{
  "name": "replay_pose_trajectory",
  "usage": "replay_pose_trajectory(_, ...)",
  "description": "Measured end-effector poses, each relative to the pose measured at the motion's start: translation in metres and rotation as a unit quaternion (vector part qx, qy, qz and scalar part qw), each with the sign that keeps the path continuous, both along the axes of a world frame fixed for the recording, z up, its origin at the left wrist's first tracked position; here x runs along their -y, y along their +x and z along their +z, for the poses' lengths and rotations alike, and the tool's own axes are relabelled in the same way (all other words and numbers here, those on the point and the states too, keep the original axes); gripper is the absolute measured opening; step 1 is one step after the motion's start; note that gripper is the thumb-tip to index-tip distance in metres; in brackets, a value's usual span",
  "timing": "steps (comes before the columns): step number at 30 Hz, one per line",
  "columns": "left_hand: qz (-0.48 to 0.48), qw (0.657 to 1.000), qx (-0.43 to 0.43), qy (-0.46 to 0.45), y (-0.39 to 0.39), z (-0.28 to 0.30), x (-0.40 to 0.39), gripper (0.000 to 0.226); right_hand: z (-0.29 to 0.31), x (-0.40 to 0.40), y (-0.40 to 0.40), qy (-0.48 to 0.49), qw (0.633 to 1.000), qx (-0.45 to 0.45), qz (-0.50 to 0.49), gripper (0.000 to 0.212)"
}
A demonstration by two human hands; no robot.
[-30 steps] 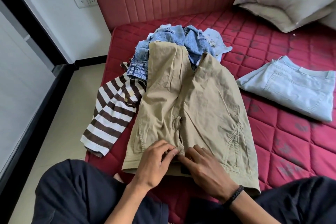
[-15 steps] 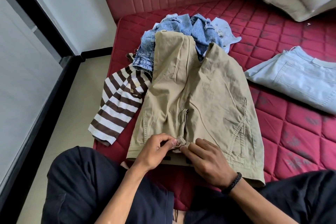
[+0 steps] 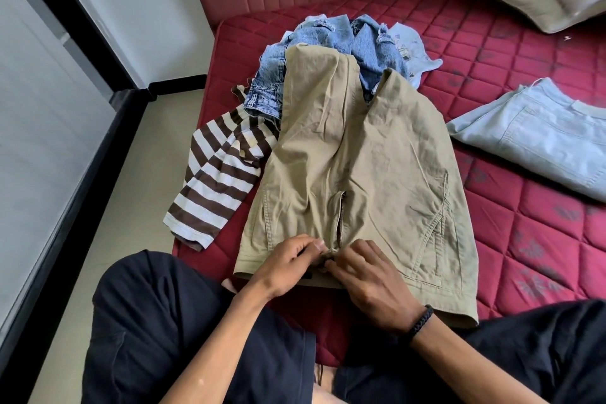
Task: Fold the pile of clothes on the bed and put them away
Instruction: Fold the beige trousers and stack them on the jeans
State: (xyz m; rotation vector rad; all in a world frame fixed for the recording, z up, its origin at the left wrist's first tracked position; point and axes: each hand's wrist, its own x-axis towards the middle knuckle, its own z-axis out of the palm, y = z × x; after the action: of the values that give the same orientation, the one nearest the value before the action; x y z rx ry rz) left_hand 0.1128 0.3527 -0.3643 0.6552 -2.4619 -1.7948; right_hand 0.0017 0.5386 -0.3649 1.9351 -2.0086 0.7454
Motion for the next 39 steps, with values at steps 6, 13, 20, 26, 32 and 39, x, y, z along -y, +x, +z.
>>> replay_pose_trajectory(6, -0.004, 1.000, 0.018, 0.011, -0.002, -0.010, 0.003, 0.031, -0.008, 0.001, -0.004, 0.041, 0.991, 0.127, -0.022, 0.022)
replay_pose_trajectory(13, -0.009, 0.998, 0.025, 0.059, -0.004, -0.011, 0.007, 0.022, -0.006, 0.003, -0.003, -0.013, 0.982, 0.165, -0.093, 0.019)
replay_pose_trajectory(20, 0.017, 0.995, 0.051, 0.079, -0.006, -0.022, 0.002, 0.029, -0.010, 0.003, -0.005, 0.037, 0.990, 0.120, -0.070, 0.030)
replay_pose_trajectory(26, 0.025, 0.996, 0.057, 0.064, -0.008, -0.023, 0.002, 0.014, -0.016, 0.002, -0.007, 0.030, 0.995, 0.071, -0.062, 0.017)
replay_pose_trajectory(32, -0.008, 0.999, 0.038, 0.003, -0.005, -0.021, 0.002, 0.013, -0.015, 0.005, -0.003, 0.022, 0.994, 0.079, -0.066, 0.011)
replay_pose_trajectory(39, -0.091, 0.956, -0.060, -0.271, 0.002, -0.004, 0.000, 0.026, -0.015, 0.006, 0.000, 0.013, 0.997, 0.038, -0.068, 0.010)
